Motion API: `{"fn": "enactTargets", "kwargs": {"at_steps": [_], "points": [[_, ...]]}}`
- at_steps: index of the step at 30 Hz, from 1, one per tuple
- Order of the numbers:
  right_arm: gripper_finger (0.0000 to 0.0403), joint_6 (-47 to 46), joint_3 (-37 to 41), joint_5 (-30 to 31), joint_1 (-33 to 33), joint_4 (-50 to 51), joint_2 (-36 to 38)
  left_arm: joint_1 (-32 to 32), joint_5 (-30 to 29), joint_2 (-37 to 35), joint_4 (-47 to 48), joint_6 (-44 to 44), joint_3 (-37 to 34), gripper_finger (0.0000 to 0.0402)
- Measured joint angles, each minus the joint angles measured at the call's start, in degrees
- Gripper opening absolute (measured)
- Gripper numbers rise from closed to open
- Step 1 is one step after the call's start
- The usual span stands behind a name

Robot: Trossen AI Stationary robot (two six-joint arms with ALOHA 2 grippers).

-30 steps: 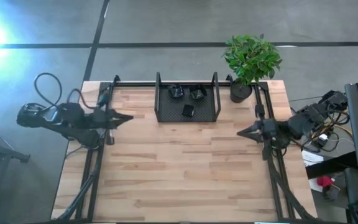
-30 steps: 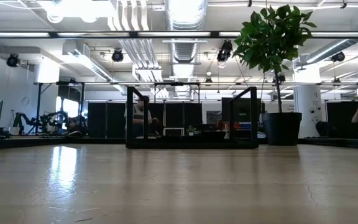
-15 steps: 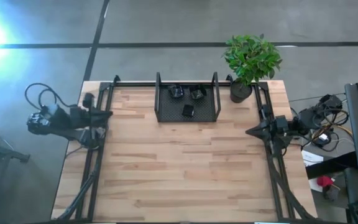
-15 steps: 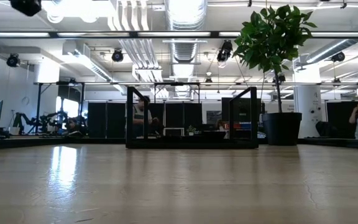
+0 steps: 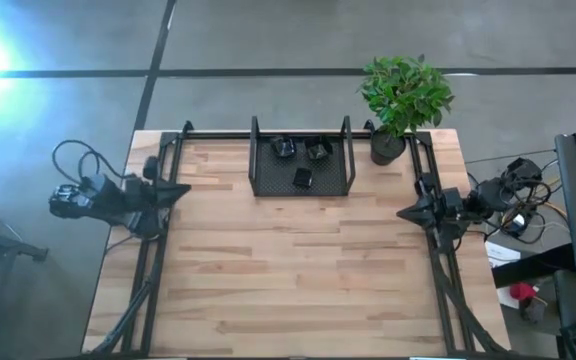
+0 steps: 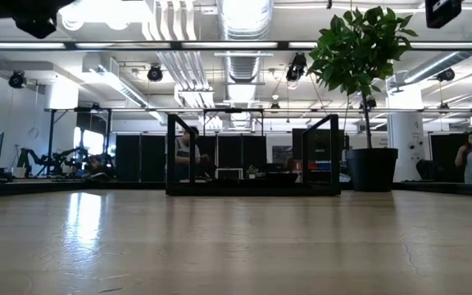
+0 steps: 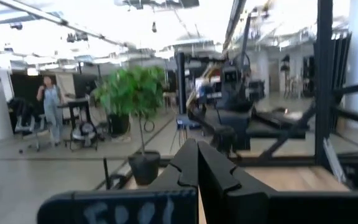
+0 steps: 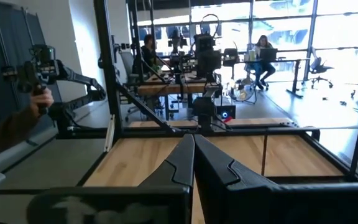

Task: Pick & Place Mini shaped plates
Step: Return to Home Position

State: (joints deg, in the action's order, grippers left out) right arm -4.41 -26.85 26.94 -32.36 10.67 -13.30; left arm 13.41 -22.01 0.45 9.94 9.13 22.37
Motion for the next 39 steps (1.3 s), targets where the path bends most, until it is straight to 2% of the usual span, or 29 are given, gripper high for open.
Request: {"fn": "enactTargets", "kwargs": {"at_steps": [7,17,24,31,39], "points": [[0.0008,-1.37,6.13,0.02,0.0,-5.03,5.05,0.0,-0.03,-0.29,-3.28,1.52,-4.56,0.0],[0.0008,2.59,15.68,1.89,0.02,-12.45,13.31,0.0,-0.06,-0.33,-3.62,3.02,-8.47,0.0],[0.0008,8.39,21.24,3.02,0.0,-22.41,13.28,0.0,0.5,-0.33,-4.76,4.14,-11.8,0.0],[0.0008,8.9,26.34,3.03,0.0,-22.5,13.28,0.04,1.46,-0.35,-12.02,4.54,-18.42,0.0],[0.0008,8.68,26.38,3.1,0.02,-18.94,12.54,0.02,1.43,-0.33,-13.92,3.55,-21.84,0.0]]}}
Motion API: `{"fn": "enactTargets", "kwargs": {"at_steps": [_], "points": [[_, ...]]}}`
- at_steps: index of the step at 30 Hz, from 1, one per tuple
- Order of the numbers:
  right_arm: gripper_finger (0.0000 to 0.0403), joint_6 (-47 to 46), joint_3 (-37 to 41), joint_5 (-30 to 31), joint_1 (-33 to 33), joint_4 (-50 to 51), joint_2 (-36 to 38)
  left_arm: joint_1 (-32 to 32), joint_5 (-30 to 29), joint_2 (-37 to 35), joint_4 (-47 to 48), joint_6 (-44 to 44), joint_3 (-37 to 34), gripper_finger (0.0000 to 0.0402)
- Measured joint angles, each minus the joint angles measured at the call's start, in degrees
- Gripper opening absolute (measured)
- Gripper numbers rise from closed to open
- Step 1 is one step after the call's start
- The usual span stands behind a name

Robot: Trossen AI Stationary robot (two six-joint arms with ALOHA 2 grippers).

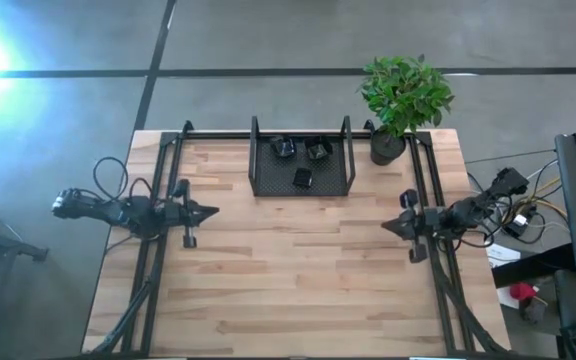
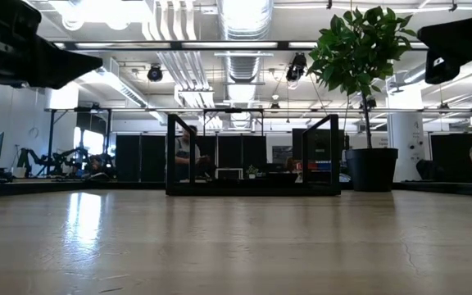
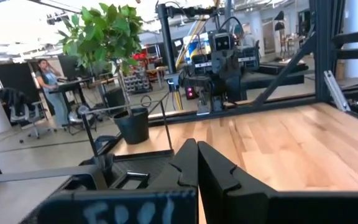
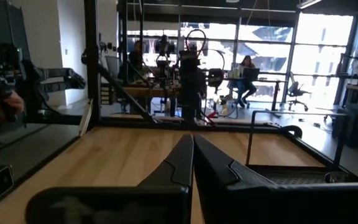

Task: Pick & Place Mini shaped plates
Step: Return to Home Position

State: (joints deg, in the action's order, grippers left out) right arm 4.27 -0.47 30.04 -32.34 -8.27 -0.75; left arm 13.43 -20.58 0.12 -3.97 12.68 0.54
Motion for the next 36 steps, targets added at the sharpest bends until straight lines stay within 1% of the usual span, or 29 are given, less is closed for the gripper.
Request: {"fn": "enactTargets", "kwargs": {"at_steps": [4,9,12,16,22,36], "points": [[0.0008,-1.29,0.0,0.04,0.0,0.64,-0.2,0.0,0.0,0.0,0.11,-0.82,-0.02,0.0],[0.0008,-9.31,-0.02,0.02,0.0,0.84,-0.13,-0.02,-0.05,0.0,-0.1,-1.62,-0.04,0.0],[0.0008,-11.94,-0.02,0.02,0.0,0.81,-0.13,-0.02,-0.23,0.0,-0.01,-2.22,-0.07,0.0],[0.0008,-12.02,-0.04,0.02,0.0,0.81,-0.13,-0.02,-0.77,0.07,0.01,-2.21,-0.02,0.0],[0.0008,-9.51,-0.04,0.02,0.0,0.8,-0.13,-0.02,-0.76,0.07,0.05,-2.2,0.07,0.0],[0.0008,-9.88,-0.04,0.01,0.0,0.78,-0.13,-0.02,-0.76,0.07,0.07,-2.2,0.07,0.0]]}}
